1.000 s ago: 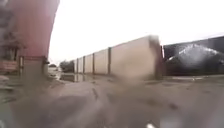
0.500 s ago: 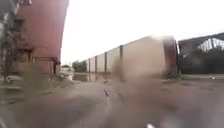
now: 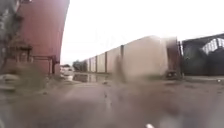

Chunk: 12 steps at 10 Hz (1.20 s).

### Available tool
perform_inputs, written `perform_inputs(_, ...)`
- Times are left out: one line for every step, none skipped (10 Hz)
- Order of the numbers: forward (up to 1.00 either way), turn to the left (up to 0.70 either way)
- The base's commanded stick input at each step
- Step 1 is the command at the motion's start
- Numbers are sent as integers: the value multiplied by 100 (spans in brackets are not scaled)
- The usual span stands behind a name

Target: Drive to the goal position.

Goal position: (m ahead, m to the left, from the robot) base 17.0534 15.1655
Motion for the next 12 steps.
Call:
perform_inputs(50,52)
perform_inputs(50,52)
perform_inputs(50,52)
perform_inputs(50,52)
perform_inputs(50,52)
perform_inputs(50,51)
perform_inputs(50,40)
perform_inputs(50,2)
perform_inputs(50,2)
perform_inputs(50,2)
perform_inputs(50,2)
perform_inputs(50,2)
